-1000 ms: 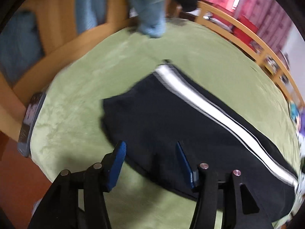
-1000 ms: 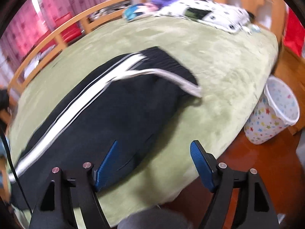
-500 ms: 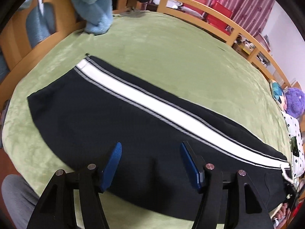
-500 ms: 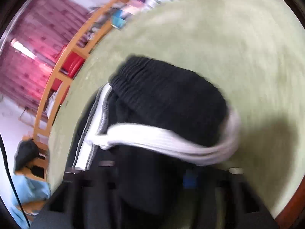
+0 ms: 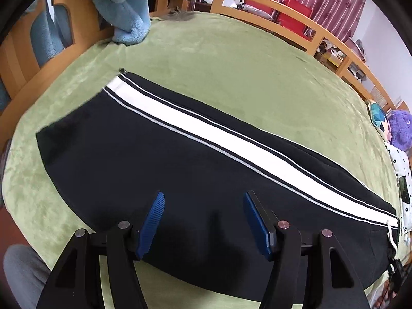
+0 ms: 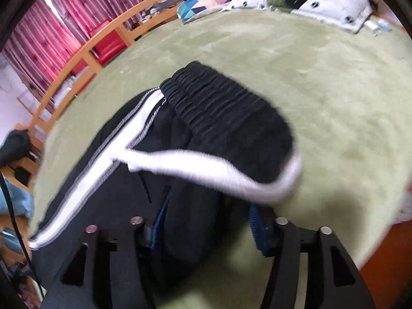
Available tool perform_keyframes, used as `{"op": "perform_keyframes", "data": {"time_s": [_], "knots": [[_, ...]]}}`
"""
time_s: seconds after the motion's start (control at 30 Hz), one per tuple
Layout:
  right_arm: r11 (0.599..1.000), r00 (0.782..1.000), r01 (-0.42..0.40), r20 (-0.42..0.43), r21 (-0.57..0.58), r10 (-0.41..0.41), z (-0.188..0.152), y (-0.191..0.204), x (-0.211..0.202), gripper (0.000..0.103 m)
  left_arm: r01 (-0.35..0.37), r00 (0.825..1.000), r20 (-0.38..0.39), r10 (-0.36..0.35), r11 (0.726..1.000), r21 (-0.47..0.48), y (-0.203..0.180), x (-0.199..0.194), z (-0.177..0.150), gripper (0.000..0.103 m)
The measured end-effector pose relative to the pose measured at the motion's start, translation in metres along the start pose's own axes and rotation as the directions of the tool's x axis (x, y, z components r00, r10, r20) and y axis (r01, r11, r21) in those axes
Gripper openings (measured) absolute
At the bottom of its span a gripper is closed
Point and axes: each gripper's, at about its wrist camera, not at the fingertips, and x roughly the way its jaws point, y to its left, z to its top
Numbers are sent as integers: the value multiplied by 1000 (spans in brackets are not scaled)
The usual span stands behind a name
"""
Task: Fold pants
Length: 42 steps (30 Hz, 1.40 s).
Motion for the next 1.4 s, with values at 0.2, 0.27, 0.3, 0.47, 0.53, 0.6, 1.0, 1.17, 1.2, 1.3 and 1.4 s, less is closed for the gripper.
{"op": "perform_keyframes", "data": {"time_s": [0.2,0.27,0.3,0.47,0.53,0.6,1.0,1.17,1.2,1.3,1.4], "knots": [[967,991,78,128,-241,-48,-13,85,-61,58,-42,999,3,42,995,93,13,12,14,61],[943,988,44,157,-331,9,-10,133,-63,58,-45,999,-6,46,993,113,17,21,19,61],[927,986,24,162,-374,40,-12,163,-61,58,-49,999,-12,50,992,114,20,24,21,61],[822,975,-151,56,-550,216,-48,308,-32,58,36,999,-40,-34,998,54,54,28,27,60],[770,961,-215,9,-601,276,-65,353,-21,58,61,998,-37,-59,997,54,64,25,30,60],[706,944,-283,-58,-650,325,-85,403,-5,58,79,997,-30,-77,996,52,75,23,36,61],[517,953,-300,-233,-802,191,-149,512,90,7,135,991,0,-135,991,20,129,20,58,61],[588,939,-336,-208,-736,275,-117,516,78,7,114,993,19,-114,993,-7,145,19,60,61],[596,941,-332,-211,-731,266,-117,517,84,7,107,994,20,-107,994,-15,146,20,62,61],[570,962,-273,-226,-775,153,-135,525,113,10,68,997,29,-68,998,-14,148,23,69,61],[549,966,-254,-187,-797,176,-138,519,94,29,21,998,52,-20,1000,-21,157,19,76,61]]}}
